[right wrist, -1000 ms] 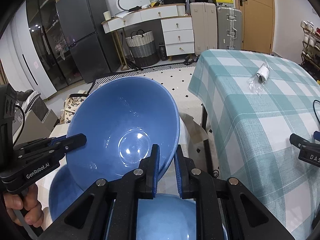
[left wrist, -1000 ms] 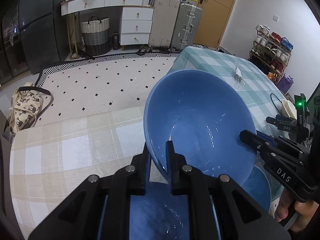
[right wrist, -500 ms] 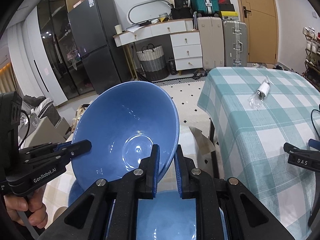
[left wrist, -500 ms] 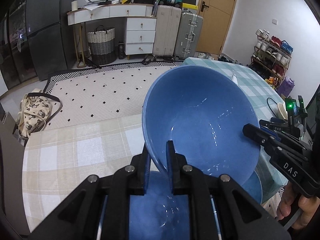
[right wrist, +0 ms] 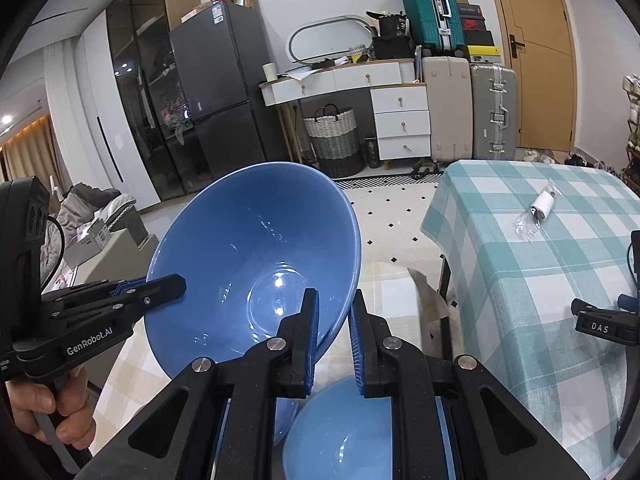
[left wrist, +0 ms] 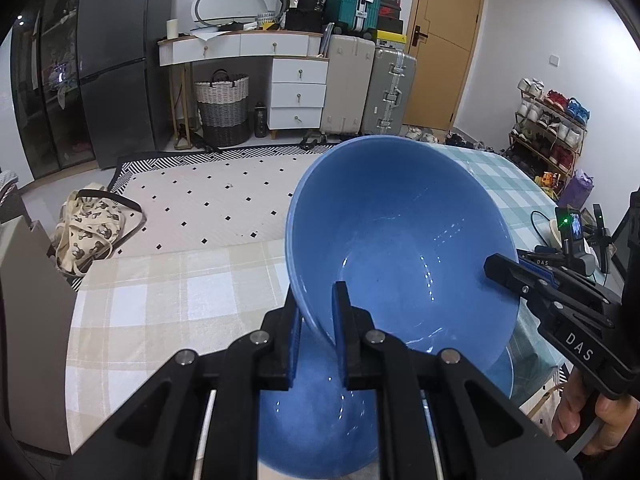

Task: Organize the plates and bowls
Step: 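Lift the blue bowl with both grippers, tilting it up off the table, then carry the blue bowl with both grippers over the lighter blue bowl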

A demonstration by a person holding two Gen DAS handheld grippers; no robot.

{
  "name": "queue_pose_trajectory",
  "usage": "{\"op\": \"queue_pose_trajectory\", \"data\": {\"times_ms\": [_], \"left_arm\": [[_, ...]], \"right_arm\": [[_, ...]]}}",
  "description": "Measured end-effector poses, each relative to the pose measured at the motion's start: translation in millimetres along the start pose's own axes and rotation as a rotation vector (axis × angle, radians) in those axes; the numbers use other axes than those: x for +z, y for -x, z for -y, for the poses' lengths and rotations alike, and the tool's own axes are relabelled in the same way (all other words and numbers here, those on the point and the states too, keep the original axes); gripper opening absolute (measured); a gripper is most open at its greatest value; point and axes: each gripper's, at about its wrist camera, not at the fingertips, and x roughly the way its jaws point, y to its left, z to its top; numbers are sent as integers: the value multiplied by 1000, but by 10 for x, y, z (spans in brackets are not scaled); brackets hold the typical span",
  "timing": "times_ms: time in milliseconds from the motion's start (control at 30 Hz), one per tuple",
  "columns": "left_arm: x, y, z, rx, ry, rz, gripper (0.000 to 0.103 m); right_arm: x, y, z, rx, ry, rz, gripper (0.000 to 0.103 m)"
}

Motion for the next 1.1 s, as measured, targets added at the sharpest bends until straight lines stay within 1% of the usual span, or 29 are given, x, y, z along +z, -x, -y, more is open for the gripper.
{"op": "queue_pose_trajectory", "data": {"times_ms": [400,600,833,1100], "left_arm": [[-251,373,-104,25,12,42,13],[-399,503,-193,39,14,51,13],[-541,540,-314,54,14,38,14],[-689,435,-393,64,21,-3,14]], "right_arm": [[-146,279,-326,53,62,21,15],[-202,346,-463,86,85,17,16],[-317,305,-588,101,104,-1,16],[-466,202,-675,99,124,-41,17]]}}
